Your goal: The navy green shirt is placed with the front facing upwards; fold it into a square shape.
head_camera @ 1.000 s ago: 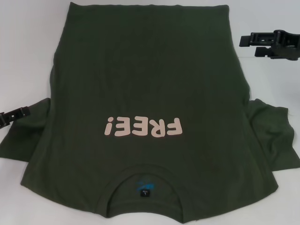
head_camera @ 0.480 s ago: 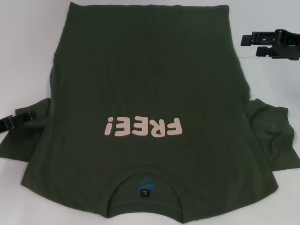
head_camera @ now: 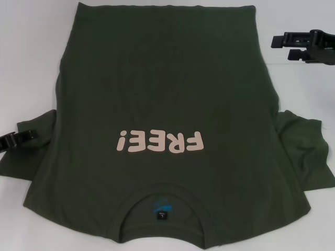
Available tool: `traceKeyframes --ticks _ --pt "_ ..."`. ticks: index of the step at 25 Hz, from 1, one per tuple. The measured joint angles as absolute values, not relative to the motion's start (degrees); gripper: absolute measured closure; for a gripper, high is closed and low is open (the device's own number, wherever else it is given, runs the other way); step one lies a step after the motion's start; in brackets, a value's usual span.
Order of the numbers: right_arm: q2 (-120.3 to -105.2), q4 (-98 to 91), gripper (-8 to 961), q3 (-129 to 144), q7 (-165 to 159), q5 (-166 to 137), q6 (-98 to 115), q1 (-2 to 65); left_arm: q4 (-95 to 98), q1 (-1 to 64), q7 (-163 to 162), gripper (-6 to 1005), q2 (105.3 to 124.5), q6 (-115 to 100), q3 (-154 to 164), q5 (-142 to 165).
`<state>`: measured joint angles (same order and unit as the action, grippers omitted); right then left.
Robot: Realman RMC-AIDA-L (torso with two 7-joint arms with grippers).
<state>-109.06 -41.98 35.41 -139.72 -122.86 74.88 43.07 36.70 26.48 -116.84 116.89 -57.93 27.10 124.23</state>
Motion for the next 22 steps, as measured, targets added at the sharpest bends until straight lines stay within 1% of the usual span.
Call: traceKeyframes --ticks 4,6,17,22 --pt "-109.07 -41.99 154 35.06 -139.75 -122.86 74.88 43.09 36.78 26.55 -116.85 254 117.03 -57.47 27.02 124.44" --pt "-109.07 -41.99 155 34.97 -139.75 -122.87 74.88 43.14 36.87 26.55 -116.86 497 117.08 -57.39 27.02 124.45" --pt "-109.07 -41.88 158 34.68 -139.75 -122.87 74.94 43.07 37.35 26.29 -116.89 902 117.16 -57.32 27.07 124.63" --pt "-109.07 -41.84 159 34.11 -139.75 -122.87 75.19 43.06 37.79 26.21 -116.9 947 117.16 -57.77 27.07 124.64"
